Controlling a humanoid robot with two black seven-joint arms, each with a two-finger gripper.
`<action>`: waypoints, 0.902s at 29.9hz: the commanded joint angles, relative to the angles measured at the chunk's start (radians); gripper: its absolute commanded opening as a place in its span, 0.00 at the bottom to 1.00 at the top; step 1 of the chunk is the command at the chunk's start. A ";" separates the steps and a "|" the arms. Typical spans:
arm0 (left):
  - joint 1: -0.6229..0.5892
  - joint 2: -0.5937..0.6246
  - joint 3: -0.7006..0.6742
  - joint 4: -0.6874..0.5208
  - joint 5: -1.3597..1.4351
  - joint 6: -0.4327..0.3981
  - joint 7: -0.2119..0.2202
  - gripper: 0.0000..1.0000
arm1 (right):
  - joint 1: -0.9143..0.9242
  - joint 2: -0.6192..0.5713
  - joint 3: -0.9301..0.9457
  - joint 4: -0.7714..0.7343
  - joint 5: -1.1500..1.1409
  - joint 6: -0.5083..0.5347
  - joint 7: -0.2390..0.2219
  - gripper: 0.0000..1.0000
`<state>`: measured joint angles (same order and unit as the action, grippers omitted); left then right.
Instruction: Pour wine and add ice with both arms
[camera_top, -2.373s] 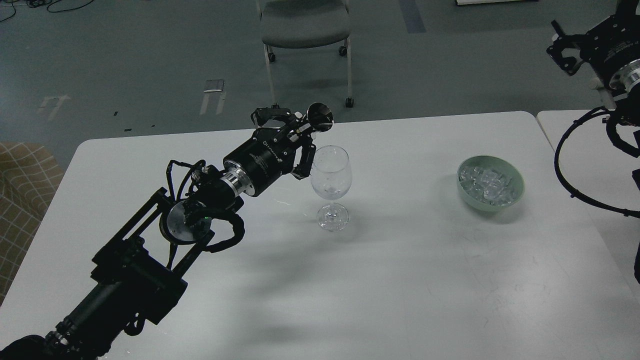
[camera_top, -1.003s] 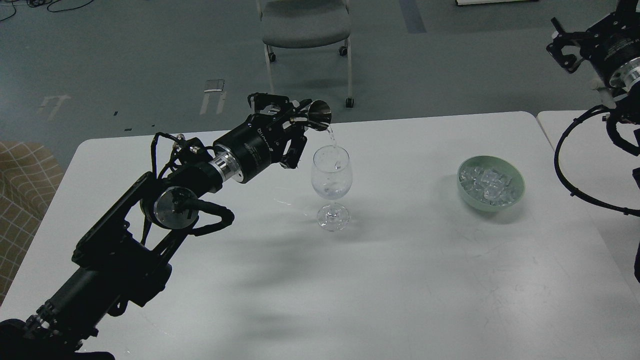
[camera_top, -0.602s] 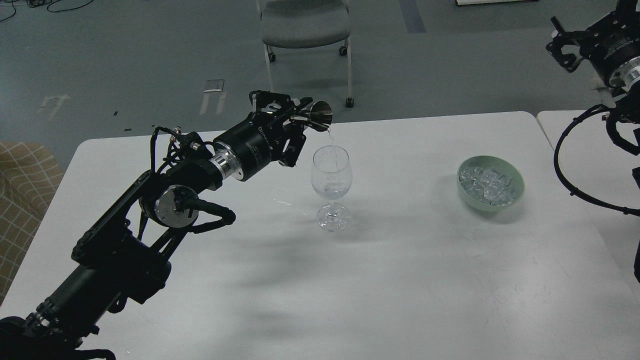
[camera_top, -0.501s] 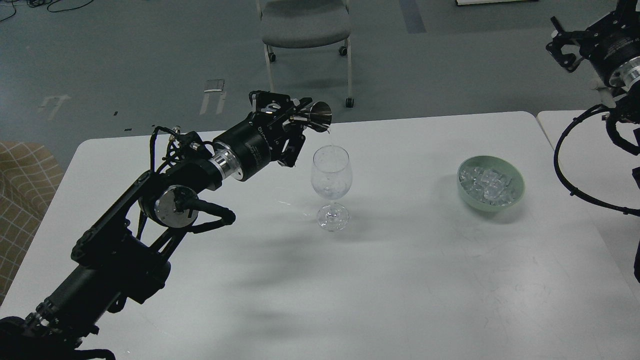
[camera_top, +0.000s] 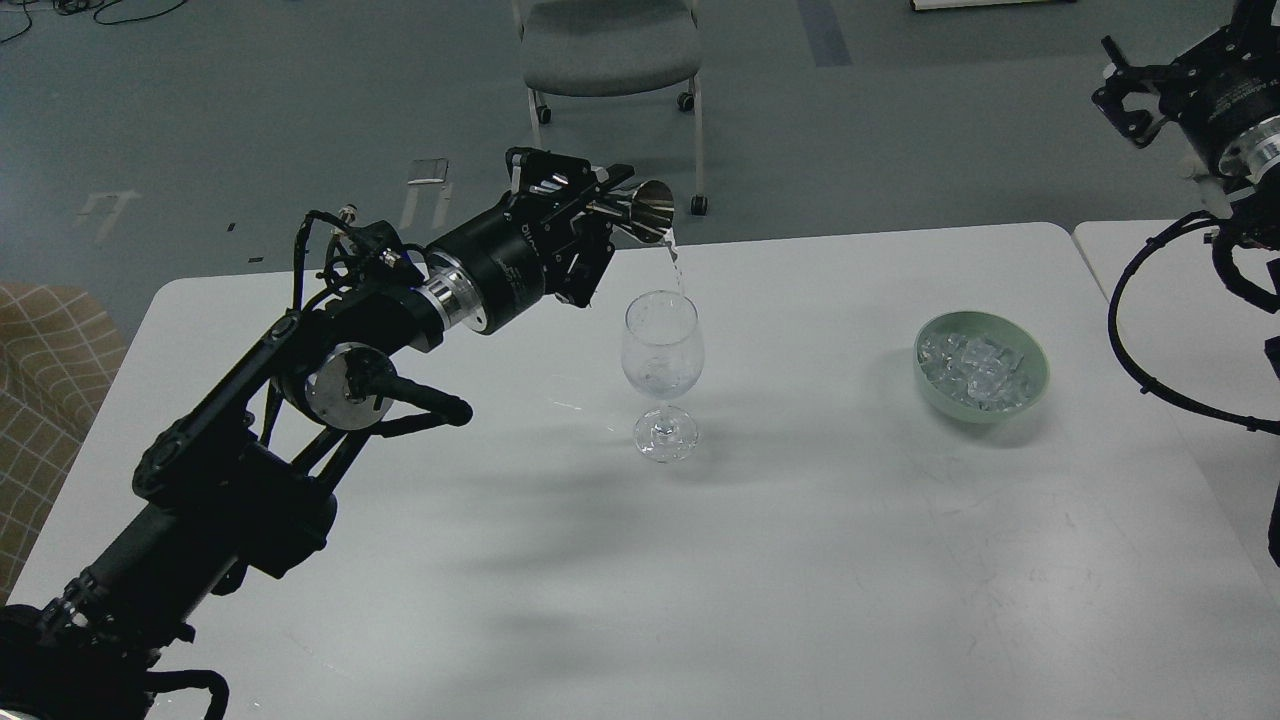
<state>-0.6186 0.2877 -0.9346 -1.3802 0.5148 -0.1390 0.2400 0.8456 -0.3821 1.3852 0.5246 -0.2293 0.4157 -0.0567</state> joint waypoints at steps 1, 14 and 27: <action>-0.001 0.005 0.000 0.001 0.042 -0.024 -0.004 0.00 | 0.004 0.000 0.000 0.000 0.001 0.000 0.000 1.00; -0.049 0.045 -0.001 0.001 0.145 -0.074 -0.007 0.00 | 0.006 -0.001 0.002 0.000 0.001 0.000 0.000 1.00; -0.132 0.054 0.000 -0.042 0.246 -0.122 0.002 0.00 | 0.003 -0.003 0.002 -0.001 0.001 0.002 0.000 1.00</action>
<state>-0.7228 0.3401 -0.9373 -1.4057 0.7493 -0.2607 0.2395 0.8500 -0.3848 1.3868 0.5246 -0.2286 0.4157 -0.0567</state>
